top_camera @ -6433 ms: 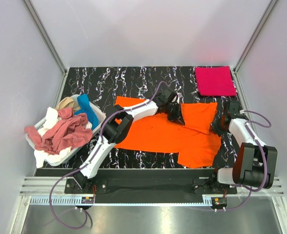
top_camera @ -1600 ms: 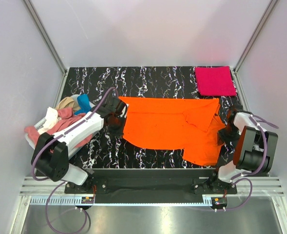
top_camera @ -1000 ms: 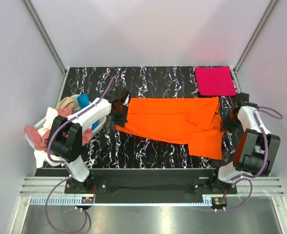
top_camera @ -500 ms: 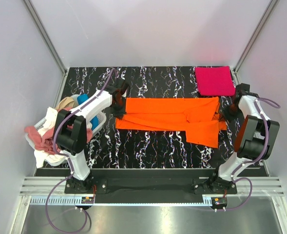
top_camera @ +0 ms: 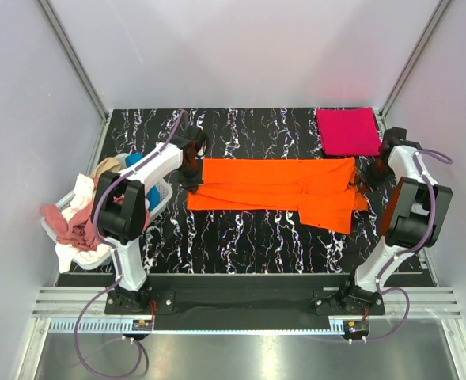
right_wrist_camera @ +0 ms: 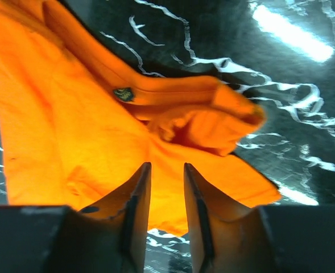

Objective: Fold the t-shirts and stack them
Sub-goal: Fold the tshirt

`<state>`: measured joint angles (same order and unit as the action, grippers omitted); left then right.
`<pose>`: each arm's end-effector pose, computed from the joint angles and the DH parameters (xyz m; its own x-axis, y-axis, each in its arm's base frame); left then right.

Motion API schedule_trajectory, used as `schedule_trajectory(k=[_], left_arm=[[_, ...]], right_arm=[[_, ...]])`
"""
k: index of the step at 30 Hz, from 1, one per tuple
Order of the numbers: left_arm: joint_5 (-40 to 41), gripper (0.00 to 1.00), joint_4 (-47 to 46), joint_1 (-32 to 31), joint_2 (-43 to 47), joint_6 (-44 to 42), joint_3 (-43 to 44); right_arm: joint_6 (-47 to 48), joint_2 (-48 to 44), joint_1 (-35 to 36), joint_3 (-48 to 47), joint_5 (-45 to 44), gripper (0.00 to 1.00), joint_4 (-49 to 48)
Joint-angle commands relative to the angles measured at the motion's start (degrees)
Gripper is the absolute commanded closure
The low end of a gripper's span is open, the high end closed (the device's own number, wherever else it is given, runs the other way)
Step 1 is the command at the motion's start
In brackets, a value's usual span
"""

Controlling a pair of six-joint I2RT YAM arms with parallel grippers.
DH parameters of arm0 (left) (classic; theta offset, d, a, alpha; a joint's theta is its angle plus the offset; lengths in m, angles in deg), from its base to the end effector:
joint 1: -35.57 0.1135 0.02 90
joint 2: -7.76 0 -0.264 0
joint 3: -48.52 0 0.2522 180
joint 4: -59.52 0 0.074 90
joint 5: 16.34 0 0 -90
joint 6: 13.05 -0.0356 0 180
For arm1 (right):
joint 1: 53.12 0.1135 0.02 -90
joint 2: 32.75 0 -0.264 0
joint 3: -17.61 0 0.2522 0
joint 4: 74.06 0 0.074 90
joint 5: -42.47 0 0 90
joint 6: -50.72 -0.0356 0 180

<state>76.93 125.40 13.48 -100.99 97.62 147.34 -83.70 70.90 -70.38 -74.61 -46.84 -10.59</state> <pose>0.3530 -0.1411 0.2138 -0.9685 0.0127 -0.2489 0.0221 0.9992 -0.0348 0.3421 -0.1058 0.2143 -0.4530 0.8736 -0.1779 0.8551 0.4822 0.1906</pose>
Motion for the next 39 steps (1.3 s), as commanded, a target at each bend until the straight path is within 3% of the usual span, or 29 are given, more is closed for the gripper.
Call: schedule_trajectory(k=[1, 6, 11, 17, 28, 33, 36, 39], left_arm=[[-0.81, 1.0, 0.35, 0.29, 0.38, -1.5, 2.31], [-2.56, 1.0, 0.26, 0.38, 0.03, -2.12, 2.39], [-3.0, 1.0, -0.35, 0.29, -0.06, -2.3, 2.39], [-4.85, 1.0, -0.96, 0.29, 0.47, -2.03, 1.25], [-4.76, 1.0, -1.14, 0.2, 0.64, -1.95, 1.08], [-4.5, 1.0, -1.23, 0.2, 0.64, -1.68, 1.16], [-4.85, 1.0, -1.23, 0.29, 0.47, -1.51, 1.34], [-4.76, 1.0, -1.14, 0.29, 0.73, -1.51, 1.43]], right_arm=[[2.59, -6.96, -0.06, 1.54, -4.73, 0.63, 2.76], [-0.48, -12.15, 1.08, 11.9, -0.87, 0.62, 2.06], [-4.0, -16.82, 2.05, 22.27, -2.88, 0.6, 0.47], [-6.73, -19.1, 1.96, 28.7, -2.1, 0.59, -3.3], [-7.08, -16.3, 2.05, 31.96, -4.55, 0.6, -10.78], [-5.67, -17.08, 1.96, 31.96, -6.75, 0.76, -11.48], [-6.02, -19.54, 1.96, 32.31, -7.02, 1.0, -11.48], [-4.97, -21.21, 1.96, 31.0, -6.31, 1.0, -10.17]])
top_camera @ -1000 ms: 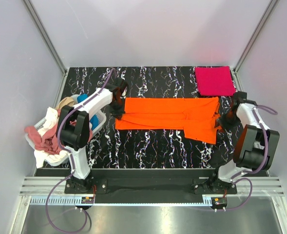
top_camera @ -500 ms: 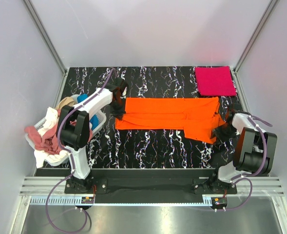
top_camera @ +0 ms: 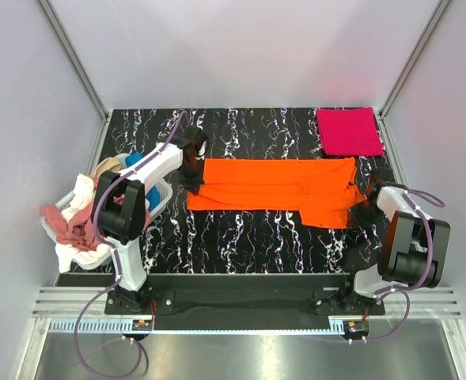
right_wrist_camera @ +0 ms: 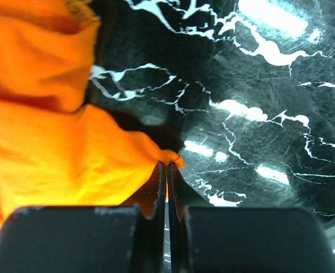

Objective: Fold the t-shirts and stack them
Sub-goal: Fold the tshirt

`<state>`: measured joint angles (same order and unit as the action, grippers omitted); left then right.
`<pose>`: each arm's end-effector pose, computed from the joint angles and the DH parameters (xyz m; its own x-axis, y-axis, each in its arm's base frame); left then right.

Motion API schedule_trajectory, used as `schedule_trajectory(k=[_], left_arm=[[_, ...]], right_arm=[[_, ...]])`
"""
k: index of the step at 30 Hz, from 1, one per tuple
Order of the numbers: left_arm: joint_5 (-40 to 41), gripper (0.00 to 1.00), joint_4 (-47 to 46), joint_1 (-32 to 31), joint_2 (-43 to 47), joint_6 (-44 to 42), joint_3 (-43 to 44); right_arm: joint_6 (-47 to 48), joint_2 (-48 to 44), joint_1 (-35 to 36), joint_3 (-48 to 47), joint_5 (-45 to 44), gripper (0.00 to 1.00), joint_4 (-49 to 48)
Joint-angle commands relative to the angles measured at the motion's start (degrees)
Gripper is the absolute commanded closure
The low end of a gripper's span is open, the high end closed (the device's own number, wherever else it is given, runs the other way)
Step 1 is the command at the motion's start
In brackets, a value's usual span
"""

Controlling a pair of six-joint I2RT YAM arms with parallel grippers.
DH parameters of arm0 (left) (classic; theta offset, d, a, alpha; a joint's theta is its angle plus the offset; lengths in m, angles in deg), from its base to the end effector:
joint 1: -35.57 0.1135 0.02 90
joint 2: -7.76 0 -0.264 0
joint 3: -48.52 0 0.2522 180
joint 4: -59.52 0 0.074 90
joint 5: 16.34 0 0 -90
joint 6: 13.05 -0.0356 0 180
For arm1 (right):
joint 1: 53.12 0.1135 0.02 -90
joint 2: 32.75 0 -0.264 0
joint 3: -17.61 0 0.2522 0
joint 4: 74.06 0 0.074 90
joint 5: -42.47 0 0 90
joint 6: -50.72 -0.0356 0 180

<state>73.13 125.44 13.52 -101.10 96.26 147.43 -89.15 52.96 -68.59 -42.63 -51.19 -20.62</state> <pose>0.3525 -0.1432 0.2135 -0.9731 0.0374 -0.2274 0.0590 0.9943 -0.0892 0.2394 -0.0686 0.1608 -0.3970 0.9016 -0.1719 0.9023 0.4177 0.1067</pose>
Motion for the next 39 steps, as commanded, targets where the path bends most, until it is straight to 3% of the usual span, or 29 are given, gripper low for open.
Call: schedule_trajectory(k=[1, 7, 11, 20, 32, 39], left_arm=[[-0.61, 1.0, -1.1, 0.16, 1.01, -0.15, 1.51], [0.27, 1.0, -1.18, 0.42, 0.58, 1.34, 2.31], [0.27, 1.0, -1.19, 0.33, -1.0, 1.87, 4.06], [5.37, 1.0, -0.4, 0.69, -3.64, 2.49, 6.79], [9.33, 1.0, 1.19, 1.56, -5.22, 3.28, 7.76], [11.61, 0.95, 2.15, 1.74, -7.16, 3.28, 8.98]], right_arm=[[0.56, -5.01, 0.17, -1.59, -2.22, 1.0, 0.48], [3.28, -12.93, 0.61, -8.27, -1.27, 1.0, 2.33], [7.14, -11.98, 0.96, -14.94, 3.21, 1.0, 0.23], [15.76, -0.03, 1.4, -26.55, 11.13, 1.0, -2.94], [18.66, 8.42, 3.77, -29.72, 7.53, 1.0, -1.89], [18.67, 10.09, 5.53, -32.27, 8.14, 1.0, -2.15]])
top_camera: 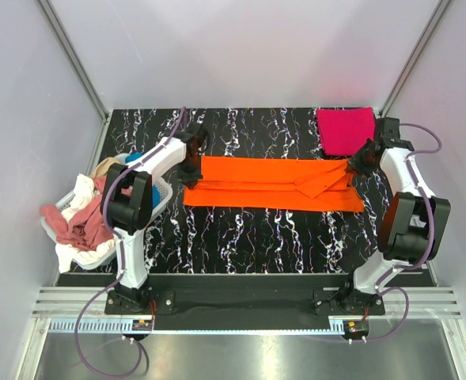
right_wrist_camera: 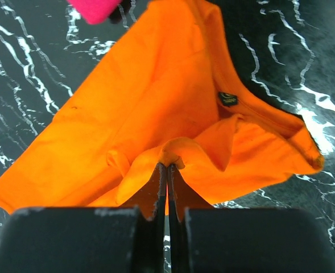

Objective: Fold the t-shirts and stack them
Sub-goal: Fold the tshirt

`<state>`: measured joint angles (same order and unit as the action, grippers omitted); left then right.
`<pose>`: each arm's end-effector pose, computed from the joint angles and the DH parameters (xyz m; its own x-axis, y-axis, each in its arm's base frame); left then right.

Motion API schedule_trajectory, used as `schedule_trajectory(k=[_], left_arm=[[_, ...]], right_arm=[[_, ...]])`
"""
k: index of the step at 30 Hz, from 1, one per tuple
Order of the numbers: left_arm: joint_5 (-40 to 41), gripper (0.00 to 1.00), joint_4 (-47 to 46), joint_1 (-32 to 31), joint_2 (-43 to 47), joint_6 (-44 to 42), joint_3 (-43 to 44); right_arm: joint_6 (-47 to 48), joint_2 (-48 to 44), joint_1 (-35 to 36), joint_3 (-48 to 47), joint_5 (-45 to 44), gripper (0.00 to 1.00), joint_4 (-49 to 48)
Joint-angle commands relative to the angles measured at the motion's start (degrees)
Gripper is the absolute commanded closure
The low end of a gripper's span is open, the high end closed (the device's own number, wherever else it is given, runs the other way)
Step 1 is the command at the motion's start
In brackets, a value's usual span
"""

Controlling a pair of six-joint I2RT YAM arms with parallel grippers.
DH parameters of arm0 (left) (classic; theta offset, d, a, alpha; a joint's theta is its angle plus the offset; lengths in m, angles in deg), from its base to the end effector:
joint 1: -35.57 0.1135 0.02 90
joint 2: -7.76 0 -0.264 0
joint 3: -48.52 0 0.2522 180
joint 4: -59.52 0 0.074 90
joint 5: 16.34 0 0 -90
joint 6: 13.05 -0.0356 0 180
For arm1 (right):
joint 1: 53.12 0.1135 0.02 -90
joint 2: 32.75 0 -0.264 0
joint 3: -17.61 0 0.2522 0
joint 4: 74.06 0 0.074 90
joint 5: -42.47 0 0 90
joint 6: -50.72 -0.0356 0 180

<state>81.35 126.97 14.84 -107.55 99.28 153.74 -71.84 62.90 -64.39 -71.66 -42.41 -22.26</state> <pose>0.3802 -0.1388 0.2013 -0.9678 -0.0363 -0.2492 -0.0475 0.9981 0.0389 0.3481 -0.0661 0.2552 -0.6224 0.6706 -0.4036 0.5736 0.7417 0.3477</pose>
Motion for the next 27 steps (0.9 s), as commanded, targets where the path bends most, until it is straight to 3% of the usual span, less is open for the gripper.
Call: schedule_trajectory(k=[1, 3, 6, 7, 8, 13, 18, 25, 27], left_arm=[[4.09, 0.95, 0.71, 0.34, -0.88, 0.26, 2.84], [4.79, 0.9, 1.24, 0.43, -1.41, 0.35, 3.81], [7.77, 0.75, 2.38, 0.43, -2.2, 0.35, 5.39], [8.39, 0.64, 3.25, 0.43, -2.64, 0.26, 6.61], [8.92, 0.62, 3.61, 0.43, -2.82, 0.17, 7.32], [11.48, 0.61, 5.63, 0.52, -3.26, -0.35, 11.98], [6.48, 0.59, 5.55, -0.01, -2.56, -0.62, 12.6], [-6.25, 0.6, 1.6, -2.64, -3.61, -1.41, 11.63], [-18.45, 0.58, -3.47, -4.14, -2.56, -1.85, 10.94]], right_arm=[[1.27, 0.23, 1.34, -3.68, -0.64, 1.0, -0.51], [0.92, 1.11, 1.34, -4.12, -0.56, 1.0, -0.43], [0.83, 2.6, 1.34, -5.17, 0.32, 0.99, -0.51], [0.83, 3.13, 1.34, -5.53, 0.58, 0.98, -0.51], [0.91, 4.0, 1.34, -5.79, 0.76, 0.97, -0.51], [1.97, 7.08, 1.42, -8.52, 3.75, 0.95, -0.6], [2.76, 8.4, 1.51, -9.74, 3.66, 0.95, -0.51], [2.76, 10.25, 1.95, -10.8, 5.33, 1.0, -0.34], [2.76, 10.16, 2.48, -11.07, 5.6, 1.0, -0.34]])
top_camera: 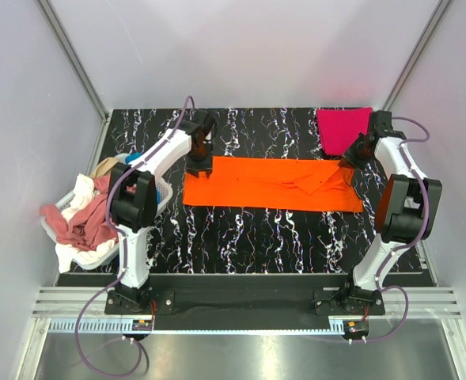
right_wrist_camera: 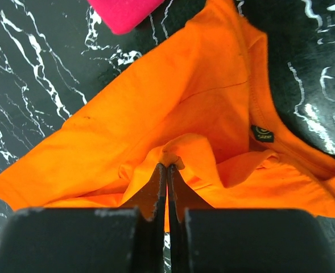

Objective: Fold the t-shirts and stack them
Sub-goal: Fold the tshirt

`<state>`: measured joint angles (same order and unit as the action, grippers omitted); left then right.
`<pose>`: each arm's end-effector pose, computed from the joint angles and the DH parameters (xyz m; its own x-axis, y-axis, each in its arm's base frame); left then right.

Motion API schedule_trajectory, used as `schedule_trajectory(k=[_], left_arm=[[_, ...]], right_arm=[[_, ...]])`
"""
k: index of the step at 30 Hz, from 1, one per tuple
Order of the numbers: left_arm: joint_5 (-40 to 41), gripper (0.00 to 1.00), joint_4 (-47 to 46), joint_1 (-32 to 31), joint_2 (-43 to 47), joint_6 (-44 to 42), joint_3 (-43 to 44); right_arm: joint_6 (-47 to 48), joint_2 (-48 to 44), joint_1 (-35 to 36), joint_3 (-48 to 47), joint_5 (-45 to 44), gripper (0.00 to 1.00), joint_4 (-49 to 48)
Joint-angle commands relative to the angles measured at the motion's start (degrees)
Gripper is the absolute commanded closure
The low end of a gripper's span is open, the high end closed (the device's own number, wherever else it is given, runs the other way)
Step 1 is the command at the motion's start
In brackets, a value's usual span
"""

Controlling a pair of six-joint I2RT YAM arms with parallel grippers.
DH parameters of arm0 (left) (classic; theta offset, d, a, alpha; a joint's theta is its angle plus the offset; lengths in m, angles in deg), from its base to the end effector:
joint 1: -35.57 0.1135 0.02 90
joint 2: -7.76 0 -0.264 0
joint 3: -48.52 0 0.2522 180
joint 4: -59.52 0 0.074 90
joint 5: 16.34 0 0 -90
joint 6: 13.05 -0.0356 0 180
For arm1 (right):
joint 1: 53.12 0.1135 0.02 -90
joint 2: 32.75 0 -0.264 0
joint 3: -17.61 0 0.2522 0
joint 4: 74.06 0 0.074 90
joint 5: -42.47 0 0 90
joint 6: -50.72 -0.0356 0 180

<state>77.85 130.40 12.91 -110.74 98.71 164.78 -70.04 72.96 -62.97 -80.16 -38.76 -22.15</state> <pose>0.3976 -0.1632 0.2309 -0.9553 -0.0018 -0.2956 0.0113 0.9990 -0.0427 0.3912 -0.0624 0.2384 -0.6842 0.6318 -0.3642 0.5162 0.7724 0.3702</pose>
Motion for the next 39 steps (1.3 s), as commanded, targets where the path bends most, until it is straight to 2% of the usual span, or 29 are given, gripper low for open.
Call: schedule_trajectory(k=[1, 3, 4, 8, 12, 16, 23, 27, 29, 31, 35, 39], left_arm=[[-18.04, 0.57, -8.68, -2.74, 1.25, -0.67, -0.37], [-23.5, 0.55, -13.32, -5.2, 2.39, 0.47, -0.02], [-24.74, 0.5, -14.4, -6.16, 2.57, 1.0, 0.68], [-34.49, 0.47, -21.95, -9.42, 0.91, 6.88, 2.27], [-37.67, 0.45, -30.56, -11.79, -1.03, 12.24, 2.27], [-39.69, 0.45, -33.48, -13.38, -4.37, 15.33, 3.85], [-33.3, 0.45, -31.91, -12.33, -4.38, 16.03, -0.18], [-32.4, 0.45, -30.67, -10.57, -1.83, 14.46, -4.84], [-30.65, 0.45, -29.27, -9.61, 0.79, 12.97, -6.6], [-28.98, 0.44, -26.63, -8.9, 2.73, 10.42, -7.57], [-26.07, 0.42, -24.17, -6.09, 6.96, 6.99, -9.86], [-27.56, 0.42, -23.72, -3.63, 7.05, 6.1, -12.23]], right_arm=[[0.79, 0.11, 1.23, -2.74, 2.03, 1.0, -0.53], [0.88, 0.2, 1.5, -3.7, 3.0, 1.0, -0.88], [1.14, 0.46, 1.67, -4.23, 3.44, 1.0, -1.06], [3.51, 2.83, 2.11, -7.13, 8.09, 1.0, -1.77], [6.59, 4.06, 2.11, -7.31, 8.89, 0.99, -2.9], [7.3, 7.66, 2.2, -9.24, 12.75, 0.98, -3.17], [8.09, 10.04, 2.2, -11.0, 11.0, 0.91, -3.17], [7.83, 11.62, 2.37, -12.23, 14.51, 0.79, -2.3], [5.99, 9.44, 2.9, -11.8, 11.2, 0.66, -1.33], [4.06, 6.97, 3.34, -11.18, 9.16, 0.59, 0.6], [-3.41, 3.54, 3.61, -5.04, 5.56, 0.53, 1.75], [-4.31, 2.22, 5.45, 0.06, 3.8, 0.52, 1.32]])
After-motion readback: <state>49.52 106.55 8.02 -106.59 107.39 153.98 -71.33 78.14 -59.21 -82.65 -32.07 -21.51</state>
